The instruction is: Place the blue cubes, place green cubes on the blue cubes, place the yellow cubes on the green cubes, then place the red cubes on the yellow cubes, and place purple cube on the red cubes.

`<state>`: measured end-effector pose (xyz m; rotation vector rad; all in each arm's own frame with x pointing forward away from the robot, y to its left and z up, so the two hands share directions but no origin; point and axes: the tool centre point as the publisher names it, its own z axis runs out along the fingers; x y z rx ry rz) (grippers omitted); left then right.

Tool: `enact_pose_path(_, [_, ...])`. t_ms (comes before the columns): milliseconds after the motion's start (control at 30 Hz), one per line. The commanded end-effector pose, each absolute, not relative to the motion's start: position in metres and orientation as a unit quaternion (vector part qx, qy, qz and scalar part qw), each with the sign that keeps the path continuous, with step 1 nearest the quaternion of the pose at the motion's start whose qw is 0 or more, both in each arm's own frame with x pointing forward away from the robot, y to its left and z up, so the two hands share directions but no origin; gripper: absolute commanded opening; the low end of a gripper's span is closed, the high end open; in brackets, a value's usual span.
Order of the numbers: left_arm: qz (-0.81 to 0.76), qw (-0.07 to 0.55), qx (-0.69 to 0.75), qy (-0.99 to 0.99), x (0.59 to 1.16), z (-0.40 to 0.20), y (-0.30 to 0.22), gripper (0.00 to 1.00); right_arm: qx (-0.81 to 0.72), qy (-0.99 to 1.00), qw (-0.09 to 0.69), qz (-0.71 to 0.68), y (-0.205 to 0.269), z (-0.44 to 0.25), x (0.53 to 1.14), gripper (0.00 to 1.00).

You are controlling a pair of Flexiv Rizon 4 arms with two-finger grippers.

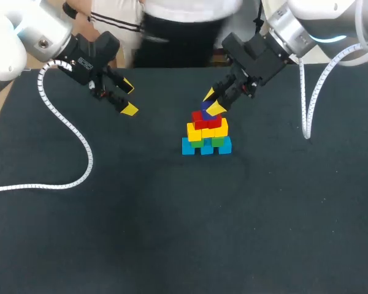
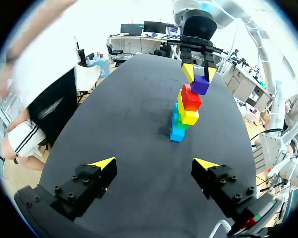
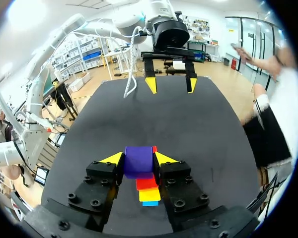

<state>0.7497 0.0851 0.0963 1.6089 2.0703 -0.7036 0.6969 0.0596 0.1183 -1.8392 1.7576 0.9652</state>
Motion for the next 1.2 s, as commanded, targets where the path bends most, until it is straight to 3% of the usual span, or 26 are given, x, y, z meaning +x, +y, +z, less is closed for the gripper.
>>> enact_pose_path(33, [-0.253,0.213,0.580,0.744,0.7491,0.0960,0.0861,1.00,-0.660,0.632,0.209,0.348,0.0596,0.1169,0.6972,0.00])
enact_pose_path(1033, [-0.253,0.213,0.580,0.744,0.7491,0.0960,0.0861,1.00,-0.658,0.637,0.206,0.344,0.0611,0.1163,0.7004,0.00])
enact_pose_path(1100, [-0.253,0.213,0.580,0.744,0.7491,0.0960,0.0861,1.00,-0.658,0.637,0.206,0.344,0.0615,0.1166,0.7006,0.08])
enact_pose_path(1133, [-0.253,0.213,0.580,0.744,0.7491,0.0960,0.0861,1.00,-0.658,0.638,0.205,0.344,0.0616,0.1167,0.7006,0.18])
enact_pose_path(1200, [-0.253,0.213,0.580,0.744,0.7491,0.0960,0.0861,1.00,-0.659,0.637,0.205,0.344,0.0615,0.1168,0.7008,0.17])
